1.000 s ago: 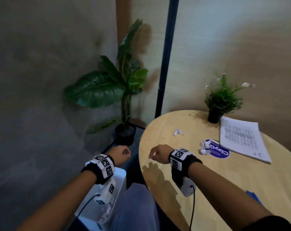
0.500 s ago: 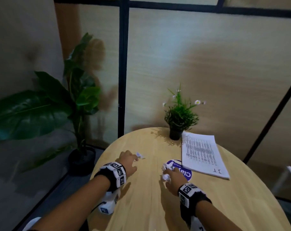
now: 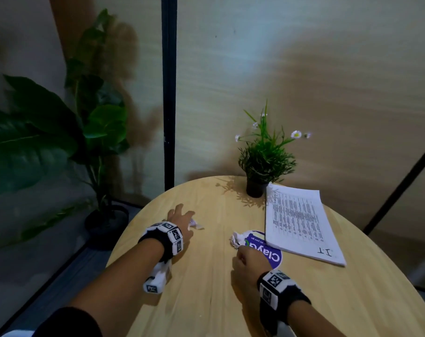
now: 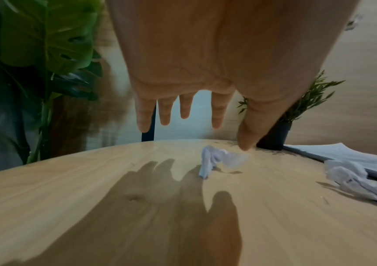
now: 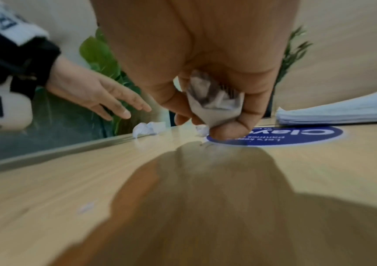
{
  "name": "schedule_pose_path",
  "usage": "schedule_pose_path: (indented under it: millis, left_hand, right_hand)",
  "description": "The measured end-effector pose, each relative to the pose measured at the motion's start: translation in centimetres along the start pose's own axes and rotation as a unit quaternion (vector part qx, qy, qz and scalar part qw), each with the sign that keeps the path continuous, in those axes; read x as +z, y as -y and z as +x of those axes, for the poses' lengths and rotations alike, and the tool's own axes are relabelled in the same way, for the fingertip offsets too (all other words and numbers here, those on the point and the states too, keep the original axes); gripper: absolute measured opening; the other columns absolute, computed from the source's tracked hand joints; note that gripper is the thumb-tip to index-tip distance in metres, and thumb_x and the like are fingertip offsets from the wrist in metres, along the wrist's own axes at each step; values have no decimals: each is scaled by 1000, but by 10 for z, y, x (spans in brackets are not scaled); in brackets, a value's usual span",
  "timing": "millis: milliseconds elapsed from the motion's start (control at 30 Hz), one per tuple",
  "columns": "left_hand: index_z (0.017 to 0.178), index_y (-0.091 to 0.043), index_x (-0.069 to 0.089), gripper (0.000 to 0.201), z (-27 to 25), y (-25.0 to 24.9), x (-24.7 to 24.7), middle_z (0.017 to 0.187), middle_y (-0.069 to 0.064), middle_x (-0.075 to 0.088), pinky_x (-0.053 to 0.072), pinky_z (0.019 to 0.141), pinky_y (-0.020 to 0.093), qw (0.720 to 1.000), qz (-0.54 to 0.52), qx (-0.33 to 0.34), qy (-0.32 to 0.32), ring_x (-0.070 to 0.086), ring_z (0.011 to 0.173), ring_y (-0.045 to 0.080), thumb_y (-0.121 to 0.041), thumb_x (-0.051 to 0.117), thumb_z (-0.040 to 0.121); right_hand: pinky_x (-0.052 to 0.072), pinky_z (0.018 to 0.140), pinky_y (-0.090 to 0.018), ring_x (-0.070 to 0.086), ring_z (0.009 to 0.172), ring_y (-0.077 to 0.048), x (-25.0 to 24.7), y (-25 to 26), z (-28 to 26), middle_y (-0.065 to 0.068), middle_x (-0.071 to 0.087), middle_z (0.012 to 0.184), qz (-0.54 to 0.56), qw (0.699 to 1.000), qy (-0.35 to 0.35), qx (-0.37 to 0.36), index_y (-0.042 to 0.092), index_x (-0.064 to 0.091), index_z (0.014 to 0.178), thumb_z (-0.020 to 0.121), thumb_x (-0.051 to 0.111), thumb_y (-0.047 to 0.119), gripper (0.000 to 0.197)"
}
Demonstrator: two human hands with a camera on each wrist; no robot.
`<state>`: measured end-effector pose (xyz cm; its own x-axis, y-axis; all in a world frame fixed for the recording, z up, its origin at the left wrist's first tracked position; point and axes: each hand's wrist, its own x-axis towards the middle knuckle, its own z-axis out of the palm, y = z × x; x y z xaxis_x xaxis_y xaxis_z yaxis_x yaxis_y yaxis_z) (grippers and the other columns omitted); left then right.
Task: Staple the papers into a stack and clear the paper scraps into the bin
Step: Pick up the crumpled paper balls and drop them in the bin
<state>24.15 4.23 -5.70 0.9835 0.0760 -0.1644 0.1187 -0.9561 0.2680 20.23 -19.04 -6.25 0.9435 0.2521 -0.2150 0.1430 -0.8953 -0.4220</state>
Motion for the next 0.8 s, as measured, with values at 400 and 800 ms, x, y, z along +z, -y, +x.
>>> schedule_pose_path:
  millis: [400,800]
  left_hand:
    - [121,-5,55,30,5,-27,22,115,10,46,41,85,35,994,30,53,93,52,104,33,-2,44,92]
    - [69,-18,40,29,-76,-6,-18,95,19,61,36,56,26,971,52,80,218,42,54,12,-2,43,93]
  right_hand:
    - [48,91,-35,58,109,-30,-27,-6,36,-12,32,132,-29,998,-25,46,29,28,135,70,69,57,82]
    - [48,87,-37,58,104,-32,9,14,32,-15,54,114,-64,998,26,-10,12,45,107,96,39,31,23]
